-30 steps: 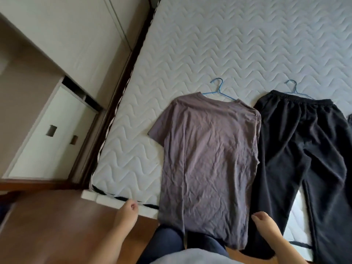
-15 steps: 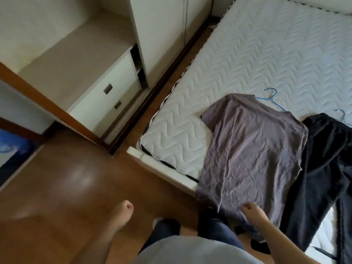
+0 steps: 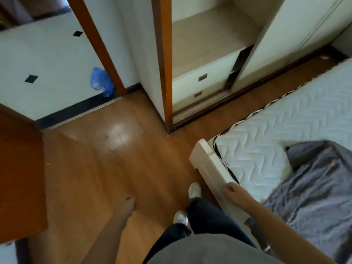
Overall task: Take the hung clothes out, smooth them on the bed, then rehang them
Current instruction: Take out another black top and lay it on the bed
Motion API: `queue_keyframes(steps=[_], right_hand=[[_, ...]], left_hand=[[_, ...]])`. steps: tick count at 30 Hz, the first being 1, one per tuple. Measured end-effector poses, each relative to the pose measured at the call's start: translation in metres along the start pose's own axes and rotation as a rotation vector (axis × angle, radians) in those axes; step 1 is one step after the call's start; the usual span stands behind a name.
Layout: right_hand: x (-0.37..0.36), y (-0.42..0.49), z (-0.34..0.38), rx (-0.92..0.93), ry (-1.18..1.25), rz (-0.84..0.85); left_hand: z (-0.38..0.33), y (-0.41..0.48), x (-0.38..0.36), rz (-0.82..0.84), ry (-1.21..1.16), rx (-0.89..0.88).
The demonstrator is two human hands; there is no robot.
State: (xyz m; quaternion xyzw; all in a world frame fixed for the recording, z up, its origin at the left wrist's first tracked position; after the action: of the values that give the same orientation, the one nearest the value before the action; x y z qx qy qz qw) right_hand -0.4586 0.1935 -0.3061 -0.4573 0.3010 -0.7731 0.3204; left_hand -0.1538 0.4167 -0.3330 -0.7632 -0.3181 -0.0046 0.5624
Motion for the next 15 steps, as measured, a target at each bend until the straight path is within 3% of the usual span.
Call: queue_keyframes(steps=[6, 9, 15], right_hand=[[0.046, 0.052, 0.001, -0.194, 0.288, -0.04], [0.077, 0.091, 0.013, -0.228, 0.412, -0.081], [0.125, 0.148, 0.081, -0.237, 0.62, -0.125]], left_hand=[[-0.135, 0.009, -0.063, 0.185, 0.142, -0.31], [-0.23, 0.0, -0.084, 0.2, 0.266, -0.511], [-0.363, -0.002, -0.092, 0.185, 0.554, -0.671]])
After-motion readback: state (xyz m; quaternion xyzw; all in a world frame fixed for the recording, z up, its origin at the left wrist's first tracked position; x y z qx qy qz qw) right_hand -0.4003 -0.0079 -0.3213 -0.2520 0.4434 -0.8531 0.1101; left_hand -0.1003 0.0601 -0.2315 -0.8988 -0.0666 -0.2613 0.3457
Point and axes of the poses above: each hand's wrist, its own y-axis towards the middle knuckle, its own x-axis out of the back of the hand, z = x × y, the point moved 7 cm from there along y, towards the middle knuckle, and after that the axes turned 1 degree about y, right-handed, at the moved point
